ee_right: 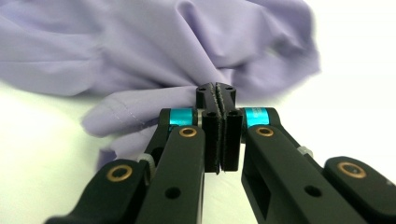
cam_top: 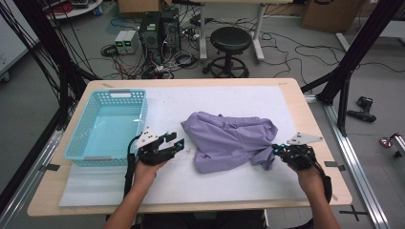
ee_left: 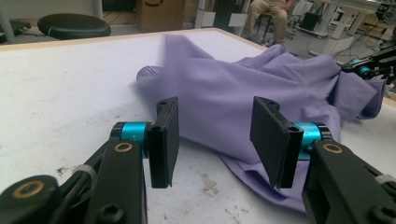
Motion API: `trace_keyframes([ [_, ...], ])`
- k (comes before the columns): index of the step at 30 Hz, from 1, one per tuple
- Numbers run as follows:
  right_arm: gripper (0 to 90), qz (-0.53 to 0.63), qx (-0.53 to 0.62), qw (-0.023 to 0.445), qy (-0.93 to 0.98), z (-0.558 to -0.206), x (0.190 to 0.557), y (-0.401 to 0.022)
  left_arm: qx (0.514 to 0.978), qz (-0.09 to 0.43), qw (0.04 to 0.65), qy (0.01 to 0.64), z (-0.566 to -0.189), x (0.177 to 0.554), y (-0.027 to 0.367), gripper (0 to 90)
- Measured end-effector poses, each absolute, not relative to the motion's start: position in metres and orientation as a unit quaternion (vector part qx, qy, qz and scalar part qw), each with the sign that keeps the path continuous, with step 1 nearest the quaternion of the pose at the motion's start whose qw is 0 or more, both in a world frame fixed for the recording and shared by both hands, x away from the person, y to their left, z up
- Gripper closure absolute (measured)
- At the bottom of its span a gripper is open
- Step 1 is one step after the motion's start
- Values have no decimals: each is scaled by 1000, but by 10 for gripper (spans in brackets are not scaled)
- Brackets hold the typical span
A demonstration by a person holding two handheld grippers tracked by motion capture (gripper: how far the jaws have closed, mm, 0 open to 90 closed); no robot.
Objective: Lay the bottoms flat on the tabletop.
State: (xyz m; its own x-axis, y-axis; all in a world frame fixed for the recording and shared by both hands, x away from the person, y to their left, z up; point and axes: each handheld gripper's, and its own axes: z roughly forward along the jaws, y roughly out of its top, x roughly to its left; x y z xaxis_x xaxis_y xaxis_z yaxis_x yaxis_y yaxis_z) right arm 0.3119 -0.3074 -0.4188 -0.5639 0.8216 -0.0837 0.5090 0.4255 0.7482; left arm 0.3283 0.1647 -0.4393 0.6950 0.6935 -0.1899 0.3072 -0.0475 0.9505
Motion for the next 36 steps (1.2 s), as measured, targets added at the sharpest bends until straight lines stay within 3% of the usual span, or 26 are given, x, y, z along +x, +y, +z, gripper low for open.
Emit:
trace_keyframes([
  [2,880,351,421,223,806,-422,312,-314,704,165,591,358,-439,329,164,521],
  [4,721,394,434,207,783,-426,309,-320,703,165,591,359,-439,329,163,520],
  [5,698,414,445,203,768,-425,307,-324,704,165,590,359,-439,329,163,518],
  [9,687,410,465,227,751,-421,303,-336,705,168,587,361,-439,329,164,505],
  [13,610,383,472,196,770,-435,306,-331,705,166,586,363,-439,330,163,505],
  [16,641,376,451,170,791,-442,309,-319,701,166,588,368,-439,330,164,505],
  [21,673,329,438,180,817,-445,311,-309,696,167,591,372,-439,330,163,506],
  [25,876,285,443,203,825,-445,306,-321,698,167,589,372,-437,330,163,507],
  [30,900,270,489,217,801,-442,300,-343,696,170,586,378,-436,331,164,508],
  [33,774,317,499,212,778,-438,297,-351,697,172,584,379,-436,331,165,509],
  [35,605,333,493,219,773,-437,298,-348,695,173,585,380,-435,331,165,510],
  [36,585,333,496,218,772,-438,299,-346,694,174,585,382,-436,332,165,511],
])
